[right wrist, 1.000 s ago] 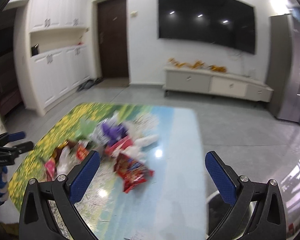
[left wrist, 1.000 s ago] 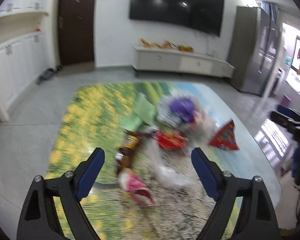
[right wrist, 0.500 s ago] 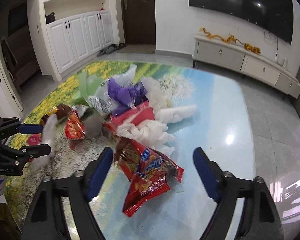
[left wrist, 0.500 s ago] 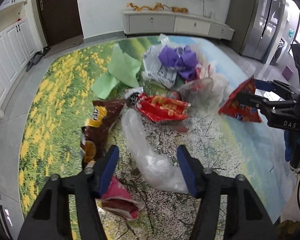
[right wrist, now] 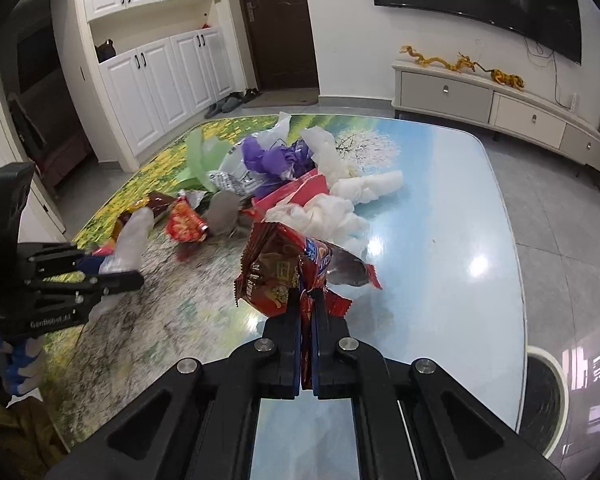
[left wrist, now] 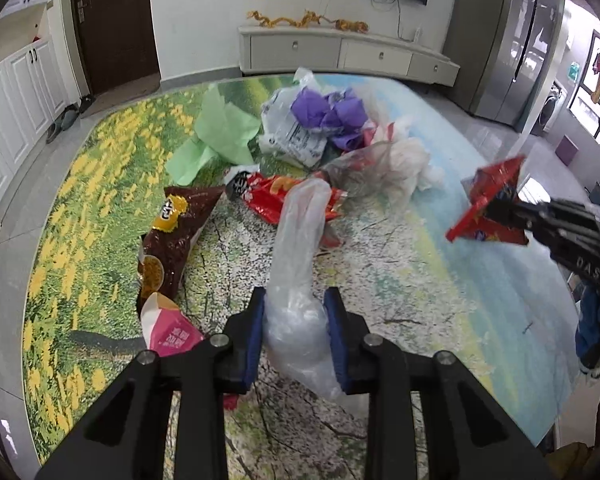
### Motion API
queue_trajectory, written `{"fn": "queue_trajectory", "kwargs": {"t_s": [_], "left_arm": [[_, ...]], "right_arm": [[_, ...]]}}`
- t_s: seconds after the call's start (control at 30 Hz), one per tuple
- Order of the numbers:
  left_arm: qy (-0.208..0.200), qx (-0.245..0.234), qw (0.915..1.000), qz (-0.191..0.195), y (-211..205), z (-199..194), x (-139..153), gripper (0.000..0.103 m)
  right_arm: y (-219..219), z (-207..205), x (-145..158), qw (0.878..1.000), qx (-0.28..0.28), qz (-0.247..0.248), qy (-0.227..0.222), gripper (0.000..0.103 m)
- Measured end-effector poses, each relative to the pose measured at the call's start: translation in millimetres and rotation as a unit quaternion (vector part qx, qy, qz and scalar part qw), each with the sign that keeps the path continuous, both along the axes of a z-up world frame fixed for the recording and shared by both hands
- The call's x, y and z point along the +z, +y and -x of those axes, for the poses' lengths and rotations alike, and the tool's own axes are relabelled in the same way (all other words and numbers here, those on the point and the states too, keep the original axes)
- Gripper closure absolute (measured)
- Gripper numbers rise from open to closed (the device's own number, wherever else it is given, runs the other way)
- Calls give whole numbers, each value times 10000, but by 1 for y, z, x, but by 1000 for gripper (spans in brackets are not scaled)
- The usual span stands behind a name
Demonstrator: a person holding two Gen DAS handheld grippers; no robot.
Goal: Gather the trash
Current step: 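Grasp the clear plastic bag with the left tool while the right tool grasps the red chip bag, then carry both items to the round bin and open both tools over it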
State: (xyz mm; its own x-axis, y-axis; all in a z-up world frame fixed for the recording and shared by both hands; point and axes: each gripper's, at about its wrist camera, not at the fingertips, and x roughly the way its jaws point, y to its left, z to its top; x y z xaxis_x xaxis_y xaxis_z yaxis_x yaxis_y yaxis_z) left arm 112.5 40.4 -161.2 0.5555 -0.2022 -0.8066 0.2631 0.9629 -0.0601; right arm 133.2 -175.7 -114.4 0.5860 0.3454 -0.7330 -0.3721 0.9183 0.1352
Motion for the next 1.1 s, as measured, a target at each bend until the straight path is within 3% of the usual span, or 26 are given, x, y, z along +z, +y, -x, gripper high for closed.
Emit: {"fn": "queue_trajectory", "kwargs": {"t_s": [0.33,0.6,0.87,1.1], "left_arm": [[-526,-86,9985,108,-5,36,42,76],[-594,-610,9960,279,-47,47,69,76],[-536,-1704,9836,241,-164,21,95,76],[-32,-2433,9698,174,-289,-26,66,75]], "right_arm": [[-28,61,43,9975,-442,-256,-489,100],[-101,102,59,9871,-1341,-355,-804,100],[-217,111,21,9603,-2678,-589,-508,100],[-283,86,-36,9425,-3253,-764,55,98]]}}
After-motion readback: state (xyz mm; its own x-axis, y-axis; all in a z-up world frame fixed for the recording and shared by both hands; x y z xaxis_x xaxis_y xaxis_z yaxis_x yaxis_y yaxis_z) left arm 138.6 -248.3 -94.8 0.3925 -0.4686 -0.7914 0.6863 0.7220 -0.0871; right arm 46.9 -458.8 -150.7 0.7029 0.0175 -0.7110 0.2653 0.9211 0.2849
